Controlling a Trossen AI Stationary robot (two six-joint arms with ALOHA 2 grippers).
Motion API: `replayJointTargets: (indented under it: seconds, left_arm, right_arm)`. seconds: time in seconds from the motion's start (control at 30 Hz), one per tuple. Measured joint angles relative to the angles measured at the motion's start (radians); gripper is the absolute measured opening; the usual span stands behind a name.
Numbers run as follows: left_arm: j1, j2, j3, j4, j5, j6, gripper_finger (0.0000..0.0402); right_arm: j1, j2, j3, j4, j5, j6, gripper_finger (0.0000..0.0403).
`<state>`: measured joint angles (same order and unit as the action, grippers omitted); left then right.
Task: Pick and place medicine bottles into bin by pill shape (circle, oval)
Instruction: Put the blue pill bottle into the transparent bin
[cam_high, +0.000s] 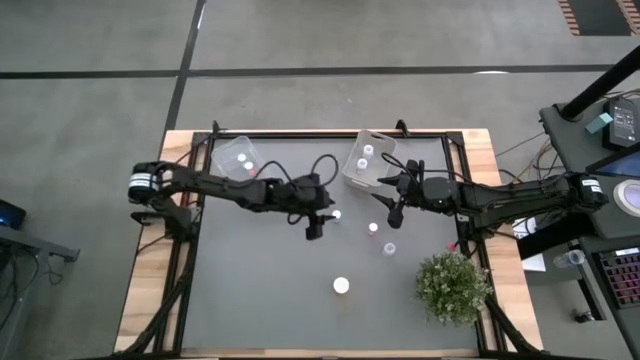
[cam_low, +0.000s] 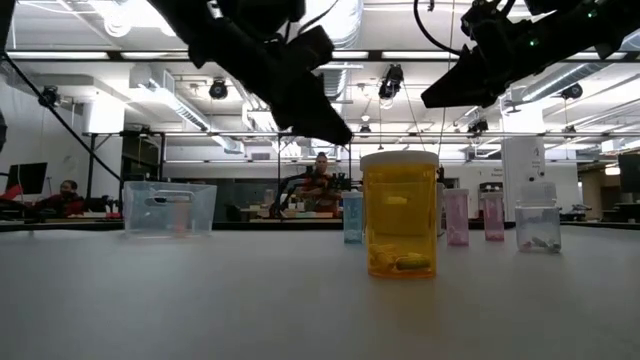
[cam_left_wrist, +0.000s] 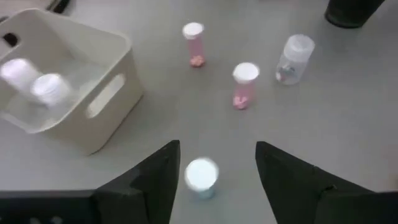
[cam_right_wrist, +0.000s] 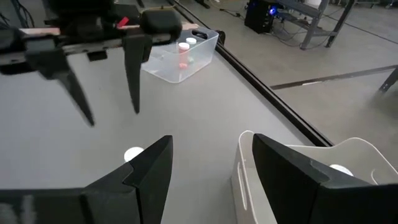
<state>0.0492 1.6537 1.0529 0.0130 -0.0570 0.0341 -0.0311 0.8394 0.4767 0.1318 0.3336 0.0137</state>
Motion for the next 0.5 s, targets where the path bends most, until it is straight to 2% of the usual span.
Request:
replayJointTargets:
  seconds: [0.2, 0.5]
  left_arm:
    - [-0.008, 0.101, 0.067, -0.017, 0.003, 0.006, 0.0229]
    - [-0.003, 0.189, 0.08, -0.014, -0.004, 0.029, 0.0233]
  right_arm:
    - [0.0, 0.0, 0.0, 0.0, 0.0, 0.001, 0.0215]
    - [0.0, 0.0, 0.0, -0.001, 0.0, 0.001, 0.0215]
